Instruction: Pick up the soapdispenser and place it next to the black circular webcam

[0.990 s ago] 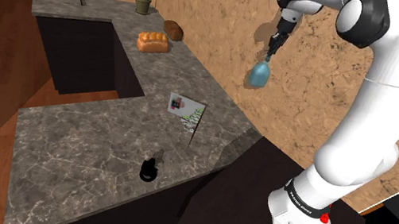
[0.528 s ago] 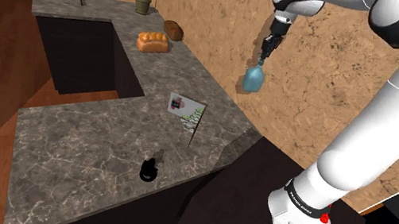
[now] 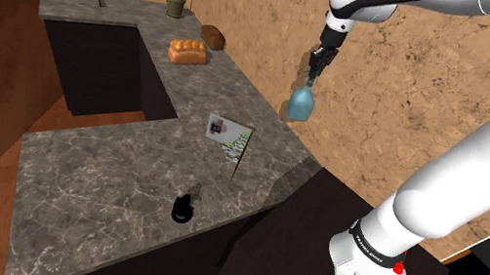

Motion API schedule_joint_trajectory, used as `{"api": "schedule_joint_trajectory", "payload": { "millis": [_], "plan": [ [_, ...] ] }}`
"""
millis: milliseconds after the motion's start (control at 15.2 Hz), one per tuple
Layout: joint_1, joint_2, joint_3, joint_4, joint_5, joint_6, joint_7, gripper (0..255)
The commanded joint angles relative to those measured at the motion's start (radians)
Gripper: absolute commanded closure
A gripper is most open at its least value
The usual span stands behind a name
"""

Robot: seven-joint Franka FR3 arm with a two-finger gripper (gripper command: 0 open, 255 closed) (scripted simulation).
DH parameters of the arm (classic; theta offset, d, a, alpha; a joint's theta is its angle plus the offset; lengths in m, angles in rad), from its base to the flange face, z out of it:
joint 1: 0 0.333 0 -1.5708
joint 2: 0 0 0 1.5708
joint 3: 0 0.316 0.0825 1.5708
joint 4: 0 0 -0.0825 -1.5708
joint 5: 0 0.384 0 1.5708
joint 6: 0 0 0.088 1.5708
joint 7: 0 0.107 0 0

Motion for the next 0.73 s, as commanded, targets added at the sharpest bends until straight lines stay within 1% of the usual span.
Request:
{"api": "schedule_joint_trajectory", "payload": {
  "millis": [0,330,660],
  "plan": [
    [0.019,-0.053,0.027,-0.054,-0.017,0.001,0.057,255],
    [0.063,-0.148,0.103,-0.154,-0.033,-0.001,0.186,255],
    [0.109,-0.220,0.185,-0.226,-0.025,-0.008,0.311,255]
  ]
}}
